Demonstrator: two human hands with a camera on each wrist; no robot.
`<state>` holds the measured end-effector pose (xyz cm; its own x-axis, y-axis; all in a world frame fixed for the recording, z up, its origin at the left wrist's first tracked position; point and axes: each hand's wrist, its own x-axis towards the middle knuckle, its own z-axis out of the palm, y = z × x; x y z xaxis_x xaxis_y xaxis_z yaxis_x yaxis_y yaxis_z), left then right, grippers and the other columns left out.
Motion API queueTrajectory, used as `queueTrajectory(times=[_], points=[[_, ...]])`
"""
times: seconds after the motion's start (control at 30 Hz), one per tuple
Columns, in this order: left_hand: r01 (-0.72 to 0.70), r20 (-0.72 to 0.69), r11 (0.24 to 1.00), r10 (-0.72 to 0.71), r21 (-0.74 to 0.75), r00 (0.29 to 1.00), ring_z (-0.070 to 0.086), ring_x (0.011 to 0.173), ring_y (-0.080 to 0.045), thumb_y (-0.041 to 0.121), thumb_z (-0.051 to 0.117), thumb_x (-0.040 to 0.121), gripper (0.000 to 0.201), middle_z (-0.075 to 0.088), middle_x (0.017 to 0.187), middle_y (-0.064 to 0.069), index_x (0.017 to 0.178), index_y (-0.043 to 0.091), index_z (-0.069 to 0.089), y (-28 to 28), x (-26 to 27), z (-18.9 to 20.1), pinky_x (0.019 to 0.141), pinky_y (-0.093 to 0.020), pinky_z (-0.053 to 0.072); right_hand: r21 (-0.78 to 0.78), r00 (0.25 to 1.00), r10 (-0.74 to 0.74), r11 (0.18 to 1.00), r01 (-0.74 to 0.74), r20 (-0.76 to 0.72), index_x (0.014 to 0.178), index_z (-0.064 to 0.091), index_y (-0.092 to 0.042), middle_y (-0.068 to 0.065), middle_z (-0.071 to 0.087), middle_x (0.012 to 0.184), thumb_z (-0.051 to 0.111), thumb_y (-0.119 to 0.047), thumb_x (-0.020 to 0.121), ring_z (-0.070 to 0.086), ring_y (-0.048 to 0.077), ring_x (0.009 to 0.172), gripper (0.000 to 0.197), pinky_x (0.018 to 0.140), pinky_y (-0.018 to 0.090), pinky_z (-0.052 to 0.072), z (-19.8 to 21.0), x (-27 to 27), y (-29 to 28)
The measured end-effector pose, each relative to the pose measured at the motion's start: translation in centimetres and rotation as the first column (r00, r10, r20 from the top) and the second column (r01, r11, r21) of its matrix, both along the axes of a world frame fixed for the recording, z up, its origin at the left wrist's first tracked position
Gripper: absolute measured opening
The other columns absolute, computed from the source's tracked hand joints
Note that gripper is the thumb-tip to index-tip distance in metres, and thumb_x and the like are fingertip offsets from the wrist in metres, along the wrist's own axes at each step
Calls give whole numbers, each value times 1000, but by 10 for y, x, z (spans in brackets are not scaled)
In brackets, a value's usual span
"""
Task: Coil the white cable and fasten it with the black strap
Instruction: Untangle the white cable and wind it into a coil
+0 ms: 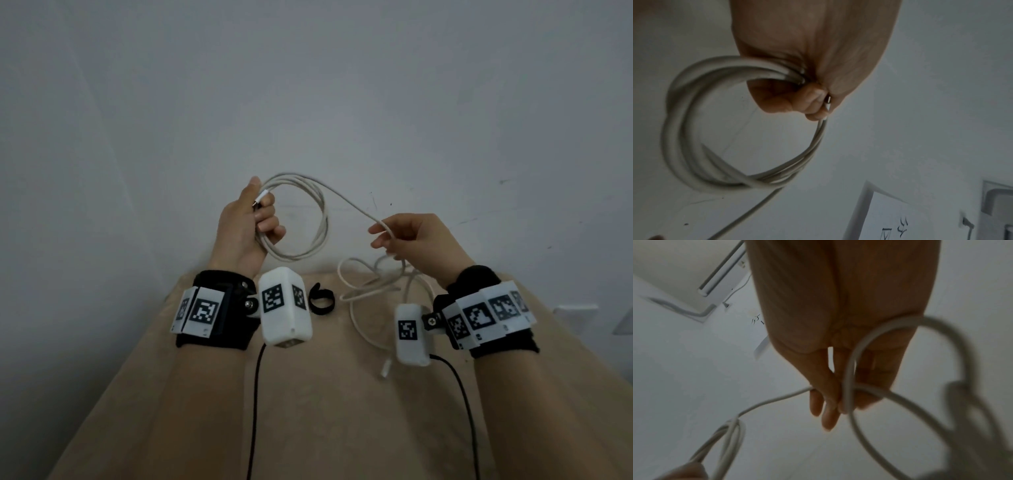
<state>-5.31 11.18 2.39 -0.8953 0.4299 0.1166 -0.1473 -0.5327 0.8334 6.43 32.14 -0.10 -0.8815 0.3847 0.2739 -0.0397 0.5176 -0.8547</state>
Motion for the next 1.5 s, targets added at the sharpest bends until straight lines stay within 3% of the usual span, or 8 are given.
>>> queueTrajectory(times=[0.23, 0.5, 0.6, 0.8, 0.97, 1.07, 1.23, 1.5], points=[[-53, 67, 992, 46, 114, 997, 24, 30, -5, 41, 40, 99, 45, 28, 39, 11, 61, 18, 39, -22, -14, 1, 37, -15, 29, 214, 981, -142, 970, 112, 130, 92, 70, -22, -8, 71, 80, 49, 7, 81, 62, 9, 83, 37, 66, 17, 45, -9, 4, 17], [48, -115, 989, -65, -143, 991, 22, 33, -3, 40, 41, 100, 44, 26, 42, 10, 62, 18, 40, 1, 1, 0, 35, -16, 26, -221, 970, 78, 967, -130, -228, 112, 65, -11, 5, 72, 101, 50, -7, 96, 68, 17, 97, 22, 92, 31, 52, 6, -13, -32], [62, -157, 975, -97, -214, 983, 21, 35, -4, 40, 44, 99, 44, 25, 45, 9, 61, 17, 41, 8, 9, 1, 35, -16, 20, -352, 956, 177, 901, -253, -233, 109, 66, -13, 9, 72, 104, 49, -23, 98, 69, 19, 91, 22, 80, 30, 55, 12, -14, -55], [73, -127, 982, -96, -176, 987, 19, 33, -3, 39, 43, 99, 44, 25, 44, 9, 61, 17, 40, 12, 10, 1, 33, -16, 15, -203, 980, 81, 972, -118, -183, 101, 72, -17, -2, 75, 94, 47, -43, 96, 46, -2, 56, 36, 45, 8, 33, 8, -13, -55], [137, -48, 990, -139, -42, 989, 20, 32, -2, 38, 40, 100, 42, 27, 42, 10, 64, 17, 39, 16, 11, 1, 32, -15, 15, -273, 967, 157, 939, -209, -199, 95, 67, -5, 6, 74, 94, 42, -32, 100, 47, -2, 58, 38, 42, 11, 28, 6, -13, -60], [164, 13, 986, -164, 26, 986, 21, 31, -3, 40, 38, 100, 42, 27, 41, 10, 64, 18, 38, 19, 10, 0, 31, -14, 15, -407, 955, 199, 871, -275, -220, 82, 62, -15, 1, 72, 84, 46, -35, 98, 50, 5, 67, 31, 45, 20, 21, 2, -15, -57], [201, 34, 978, -203, 50, 979, 25, 31, -3, 40, 36, 101, 42, 27, 41, 10, 64, 19, 37, 20, 10, -3, 33, -14, 22, -519, 923, 257, 768, -375, -287, 82, 61, -16, -3, 59, 73, 48, -32, 97, 49, 7, 67, 26, 51, 20, 32, -2, -18, -52], [-37, -223, 951, -34, -307, 974, 68, 72, -22, 19, 39, 99, 37, 70, 72, -11, 84, 0, 66, 10, 5, -13, 81, -35, 55, -337, 950, 274, 889, -310, -152, 78, 62, -15, -5, 62, 63, 47, -26, 99, 62, 16, 71, 28, 53, 20, 35, -4, -16, -45]])
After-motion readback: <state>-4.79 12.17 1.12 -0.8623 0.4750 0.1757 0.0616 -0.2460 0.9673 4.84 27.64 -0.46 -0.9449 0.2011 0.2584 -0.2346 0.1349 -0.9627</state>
